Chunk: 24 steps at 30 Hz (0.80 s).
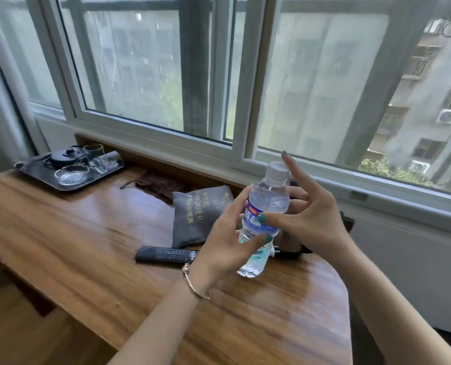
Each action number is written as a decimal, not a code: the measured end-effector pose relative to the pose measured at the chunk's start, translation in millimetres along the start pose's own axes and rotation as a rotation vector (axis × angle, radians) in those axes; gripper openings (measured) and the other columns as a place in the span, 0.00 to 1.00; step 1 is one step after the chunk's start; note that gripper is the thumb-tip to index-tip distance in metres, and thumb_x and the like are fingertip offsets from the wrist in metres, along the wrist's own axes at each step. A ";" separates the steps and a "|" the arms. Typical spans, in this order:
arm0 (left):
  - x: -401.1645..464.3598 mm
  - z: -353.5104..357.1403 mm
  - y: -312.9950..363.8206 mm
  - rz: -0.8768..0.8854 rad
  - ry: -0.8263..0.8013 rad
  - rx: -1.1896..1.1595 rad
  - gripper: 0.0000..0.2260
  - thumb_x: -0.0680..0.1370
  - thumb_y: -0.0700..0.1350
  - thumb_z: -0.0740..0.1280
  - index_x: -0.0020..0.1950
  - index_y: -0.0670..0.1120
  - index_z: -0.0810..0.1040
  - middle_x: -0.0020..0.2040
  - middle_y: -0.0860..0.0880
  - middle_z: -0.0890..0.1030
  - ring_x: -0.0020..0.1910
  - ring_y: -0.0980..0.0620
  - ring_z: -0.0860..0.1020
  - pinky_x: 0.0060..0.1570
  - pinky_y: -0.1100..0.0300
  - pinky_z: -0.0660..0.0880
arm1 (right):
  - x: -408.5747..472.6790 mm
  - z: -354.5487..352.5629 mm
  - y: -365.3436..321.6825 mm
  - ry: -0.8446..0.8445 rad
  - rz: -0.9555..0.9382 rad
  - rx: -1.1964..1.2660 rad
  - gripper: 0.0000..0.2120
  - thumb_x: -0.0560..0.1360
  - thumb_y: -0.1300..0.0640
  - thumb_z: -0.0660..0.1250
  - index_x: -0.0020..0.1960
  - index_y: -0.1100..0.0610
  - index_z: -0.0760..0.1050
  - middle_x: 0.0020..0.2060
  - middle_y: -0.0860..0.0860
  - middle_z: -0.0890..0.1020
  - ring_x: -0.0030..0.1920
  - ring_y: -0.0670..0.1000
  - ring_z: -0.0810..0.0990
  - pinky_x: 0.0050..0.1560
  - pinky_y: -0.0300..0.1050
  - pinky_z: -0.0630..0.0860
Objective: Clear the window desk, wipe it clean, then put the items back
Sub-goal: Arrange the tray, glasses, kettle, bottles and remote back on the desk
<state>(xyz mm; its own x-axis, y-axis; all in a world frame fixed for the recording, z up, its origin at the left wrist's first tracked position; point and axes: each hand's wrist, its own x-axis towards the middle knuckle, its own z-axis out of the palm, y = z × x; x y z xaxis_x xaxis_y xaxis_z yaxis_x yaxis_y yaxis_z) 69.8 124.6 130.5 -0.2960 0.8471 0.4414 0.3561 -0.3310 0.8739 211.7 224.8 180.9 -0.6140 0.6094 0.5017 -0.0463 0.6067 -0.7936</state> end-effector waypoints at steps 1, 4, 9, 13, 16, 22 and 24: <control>-1.0 -15.3 -2.4 -0.001 0.021 0.014 0.35 0.73 0.43 0.74 0.70 0.66 0.60 0.59 0.71 0.74 0.58 0.67 0.76 0.48 0.75 0.72 | 8.4 14.6 -0.5 -0.017 -0.006 0.006 0.49 0.62 0.56 0.82 0.72 0.29 0.61 0.52 0.44 0.86 0.49 0.47 0.86 0.51 0.48 0.83; -1.7 -59.9 -14.3 -0.013 0.090 0.024 0.34 0.71 0.46 0.75 0.70 0.63 0.62 0.59 0.72 0.74 0.59 0.68 0.75 0.49 0.75 0.72 | 35.4 59.7 -1.2 -0.068 -0.016 0.026 0.49 0.63 0.60 0.82 0.71 0.27 0.61 0.53 0.45 0.86 0.51 0.48 0.86 0.51 0.52 0.83; 4.3 -130.4 -35.5 -0.043 0.177 0.067 0.37 0.68 0.50 0.76 0.74 0.58 0.63 0.59 0.70 0.74 0.59 0.66 0.75 0.51 0.69 0.75 | 82.4 128.2 1.5 -0.136 -0.018 0.101 0.50 0.63 0.61 0.82 0.74 0.33 0.61 0.51 0.45 0.86 0.50 0.50 0.86 0.51 0.53 0.83; 20.0 -179.3 -57.9 -0.053 0.237 0.130 0.36 0.70 0.43 0.76 0.72 0.57 0.63 0.59 0.64 0.74 0.55 0.68 0.76 0.47 0.71 0.74 | 118.2 181.1 11.8 -0.153 -0.012 0.139 0.51 0.64 0.64 0.81 0.78 0.41 0.58 0.52 0.50 0.86 0.50 0.51 0.86 0.52 0.55 0.83; 29.4 -210.3 -84.9 -0.082 0.261 0.189 0.35 0.69 0.40 0.77 0.69 0.60 0.63 0.58 0.61 0.73 0.53 0.70 0.74 0.47 0.75 0.72 | 134.1 220.1 22.5 -0.155 -0.019 0.111 0.51 0.65 0.63 0.81 0.77 0.38 0.57 0.59 0.52 0.83 0.56 0.50 0.83 0.57 0.54 0.81; 38.0 -238.6 -133.6 -0.202 0.264 0.210 0.38 0.68 0.41 0.77 0.60 0.73 0.60 0.57 0.65 0.70 0.55 0.67 0.74 0.47 0.70 0.74 | 149.9 265.4 50.3 -0.163 0.015 0.053 0.50 0.66 0.65 0.80 0.76 0.39 0.58 0.63 0.51 0.80 0.59 0.50 0.81 0.58 0.53 0.80; 40.4 -242.4 -144.5 -0.215 0.273 0.197 0.38 0.68 0.40 0.77 0.58 0.75 0.59 0.58 0.64 0.70 0.57 0.61 0.74 0.49 0.67 0.74 | 153.0 271.3 56.5 -0.172 0.007 0.018 0.50 0.66 0.63 0.81 0.76 0.36 0.57 0.64 0.51 0.79 0.58 0.49 0.81 0.58 0.51 0.80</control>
<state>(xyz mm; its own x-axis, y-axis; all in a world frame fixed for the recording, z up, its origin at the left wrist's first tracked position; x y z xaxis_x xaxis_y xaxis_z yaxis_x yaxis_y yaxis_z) -208.5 105.8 71.4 -0.5979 0.7376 0.3138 0.4154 -0.0496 0.9083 -98.6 213.9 119.4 -0.7400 0.5161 0.4313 -0.0548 0.5929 -0.8034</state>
